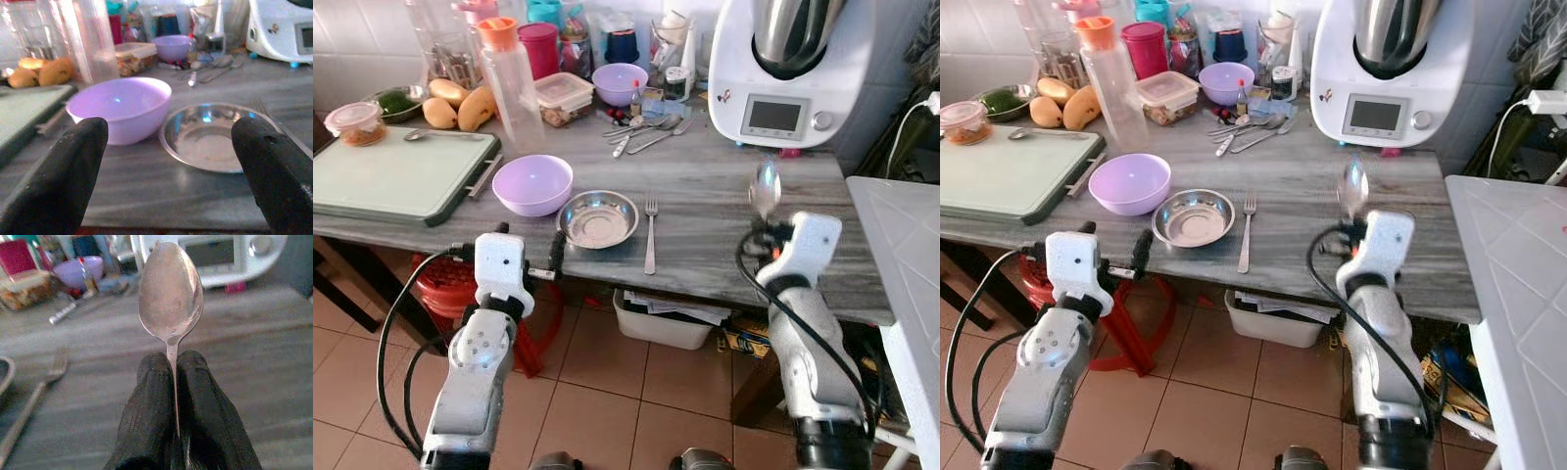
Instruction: Setting the table
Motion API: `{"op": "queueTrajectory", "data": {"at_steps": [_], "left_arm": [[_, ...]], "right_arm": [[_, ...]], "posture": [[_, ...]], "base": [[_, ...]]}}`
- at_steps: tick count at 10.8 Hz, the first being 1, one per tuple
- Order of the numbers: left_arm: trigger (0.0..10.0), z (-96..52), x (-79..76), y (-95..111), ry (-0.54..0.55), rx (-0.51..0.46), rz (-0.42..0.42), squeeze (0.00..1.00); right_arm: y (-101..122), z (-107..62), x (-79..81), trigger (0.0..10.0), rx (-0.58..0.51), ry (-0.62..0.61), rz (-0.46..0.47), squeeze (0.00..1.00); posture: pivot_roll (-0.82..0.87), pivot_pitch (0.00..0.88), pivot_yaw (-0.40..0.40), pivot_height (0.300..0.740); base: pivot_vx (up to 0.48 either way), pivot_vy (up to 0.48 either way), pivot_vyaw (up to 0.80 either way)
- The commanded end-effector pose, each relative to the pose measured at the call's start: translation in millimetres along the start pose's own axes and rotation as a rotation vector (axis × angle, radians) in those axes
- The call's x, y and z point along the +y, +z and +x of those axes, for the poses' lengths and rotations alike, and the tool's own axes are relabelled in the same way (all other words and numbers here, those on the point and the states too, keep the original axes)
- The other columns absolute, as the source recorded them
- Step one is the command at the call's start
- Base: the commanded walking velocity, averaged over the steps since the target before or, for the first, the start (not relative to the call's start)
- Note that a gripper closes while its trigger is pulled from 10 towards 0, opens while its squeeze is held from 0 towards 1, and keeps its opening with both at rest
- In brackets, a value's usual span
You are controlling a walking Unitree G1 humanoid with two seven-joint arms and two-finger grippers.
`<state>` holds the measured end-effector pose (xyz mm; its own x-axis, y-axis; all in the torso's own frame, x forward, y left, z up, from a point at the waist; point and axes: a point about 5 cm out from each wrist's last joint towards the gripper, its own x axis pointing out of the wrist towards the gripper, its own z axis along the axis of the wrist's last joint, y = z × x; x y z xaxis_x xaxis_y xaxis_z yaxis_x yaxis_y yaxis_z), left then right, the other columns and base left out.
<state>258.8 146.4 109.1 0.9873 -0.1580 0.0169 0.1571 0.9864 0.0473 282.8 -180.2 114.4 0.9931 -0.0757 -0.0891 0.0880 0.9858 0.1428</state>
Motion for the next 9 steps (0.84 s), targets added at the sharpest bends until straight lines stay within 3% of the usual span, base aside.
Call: {"op": "queueTrajectory", "data": {"at_steps": [1, 4, 5, 6, 9], "left_arm": [[10.0, -4.5, -2.4, 0.6, -0.042, 0.012, -0.022, 0.0], [10.0, -5.5, -5.4, 3.3, -0.073, 0.026, -0.024, 0.0], [10.0, -7.1, -6.6, 3.8, -0.088, 0.03, -0.021, 0.0], [10.0, -10.3, -4.8, 4.1, -0.092, 0.041, -0.019, 0.0], [10.0, -14.6, -3.5, 5.1, -0.093, 0.054, -0.012, 0.0]], "right_arm": [[8.9, -0.5, 3.2, 10.0, -0.026, 0.007, 0.021, 0.0], [1.7, 7.1, 6.8, 10.0, 0.055, 0.001, 0.085, 0.0], [0.4, 13.9, 11.0, 10.0, 0.089, -0.004, 0.156, 0.0], [-1.4, 18.3, 20.8, 10.0, 0.126, 0.02, 0.212, 0.0], [-6.4, 25.2, 48.0, 10.0, 0.194, 0.064, 0.259, 0.0]], "posture": [[0.0, 0.0, 0.054, 0.74], [0.01, 0.009, 0.052, 0.74], [0.02, 0.016, 0.054, 0.74], [0.02, 0.025, 0.056, 0.74], [0.04, 0.04, 0.047, 0.74]], "base": [[0.0, 0.0, 0.0], [0.0, 0.0, 0.0], [0.0, 0.0, 0.0], [0.0, 0.0, 0.0], [0.0, 0.0, 0.0]]}}
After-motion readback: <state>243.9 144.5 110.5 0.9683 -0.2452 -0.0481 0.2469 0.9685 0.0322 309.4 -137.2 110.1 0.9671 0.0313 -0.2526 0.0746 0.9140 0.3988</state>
